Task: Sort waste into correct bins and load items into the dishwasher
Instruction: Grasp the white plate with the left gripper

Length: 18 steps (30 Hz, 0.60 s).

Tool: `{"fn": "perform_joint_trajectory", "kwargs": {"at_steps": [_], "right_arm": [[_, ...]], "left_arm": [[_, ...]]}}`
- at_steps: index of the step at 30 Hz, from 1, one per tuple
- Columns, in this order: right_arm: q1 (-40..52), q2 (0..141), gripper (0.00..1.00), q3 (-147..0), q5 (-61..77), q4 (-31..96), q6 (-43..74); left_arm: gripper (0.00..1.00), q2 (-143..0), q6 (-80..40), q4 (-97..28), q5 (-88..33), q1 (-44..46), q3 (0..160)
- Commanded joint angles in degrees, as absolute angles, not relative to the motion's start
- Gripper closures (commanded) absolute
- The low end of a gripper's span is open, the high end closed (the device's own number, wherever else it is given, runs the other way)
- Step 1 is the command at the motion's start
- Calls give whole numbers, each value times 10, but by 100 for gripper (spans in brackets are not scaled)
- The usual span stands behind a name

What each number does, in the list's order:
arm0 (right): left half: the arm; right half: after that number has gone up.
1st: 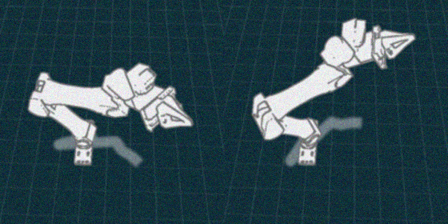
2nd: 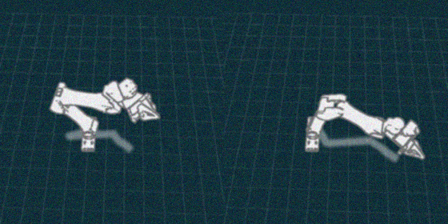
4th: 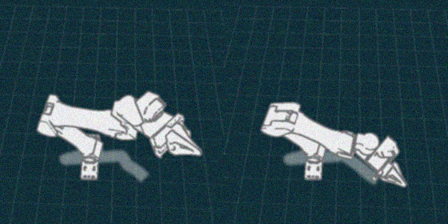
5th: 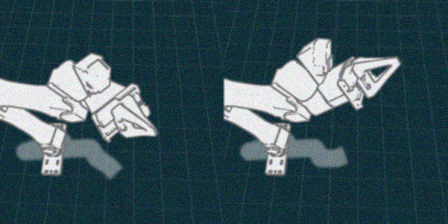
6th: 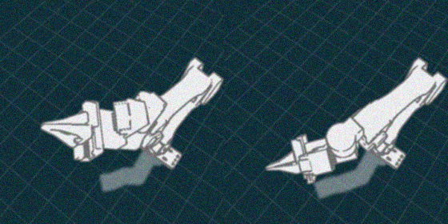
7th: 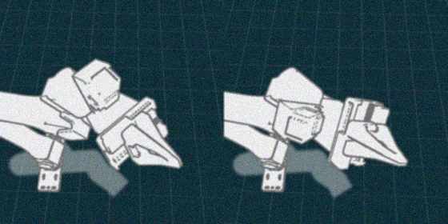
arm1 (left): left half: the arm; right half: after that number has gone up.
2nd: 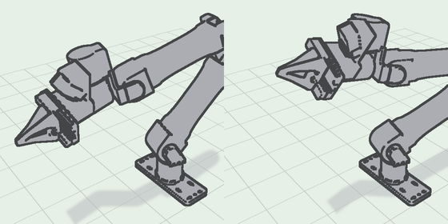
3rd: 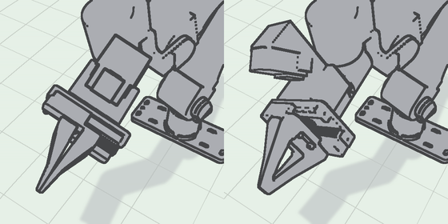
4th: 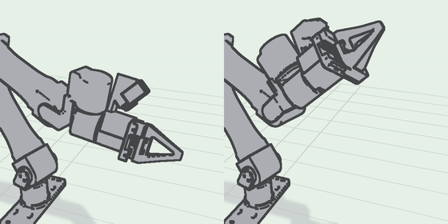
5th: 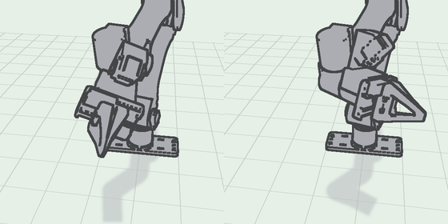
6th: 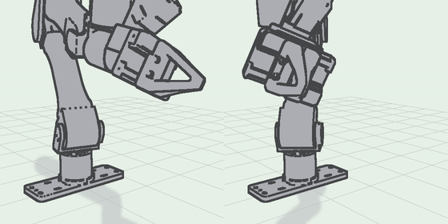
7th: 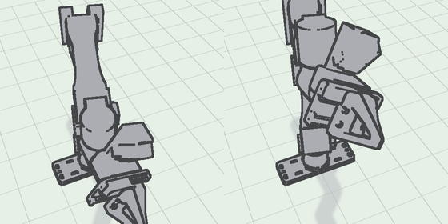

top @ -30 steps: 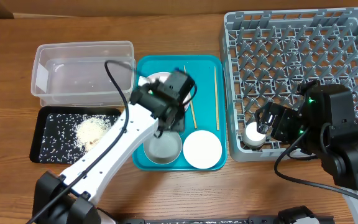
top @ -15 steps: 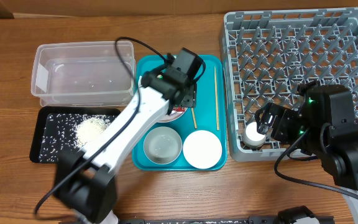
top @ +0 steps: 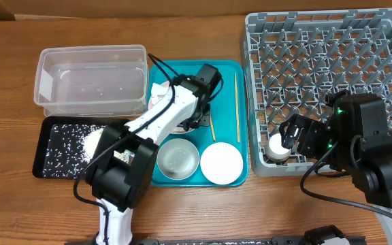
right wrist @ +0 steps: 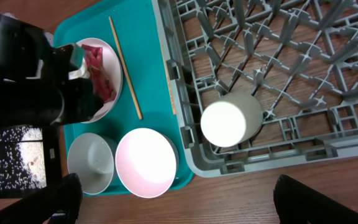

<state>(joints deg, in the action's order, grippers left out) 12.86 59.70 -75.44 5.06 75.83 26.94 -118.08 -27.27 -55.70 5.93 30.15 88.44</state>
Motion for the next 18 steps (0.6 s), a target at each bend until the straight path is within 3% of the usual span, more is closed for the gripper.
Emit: {"fn": "perform_joint_trajectory", "kwargs": {"at_steps": [1, 11, 13, 18], "right_arm": [[132, 594, 0, -762, 46, 756, 266], [132, 594, 0, -762, 46, 757, 267], [132, 594, 0, -762, 46, 755, 268], [132, 594, 0, -762, 46, 755, 268]], "left_arm": [[96, -1126, -272, -586, 0, 270, 949], [94, -1006, -225, -615, -71, 182, 987], [65, -1009, -204, -618, -68, 189, 985], [46, -1062, -200, -602, -18, 236, 957]]}}
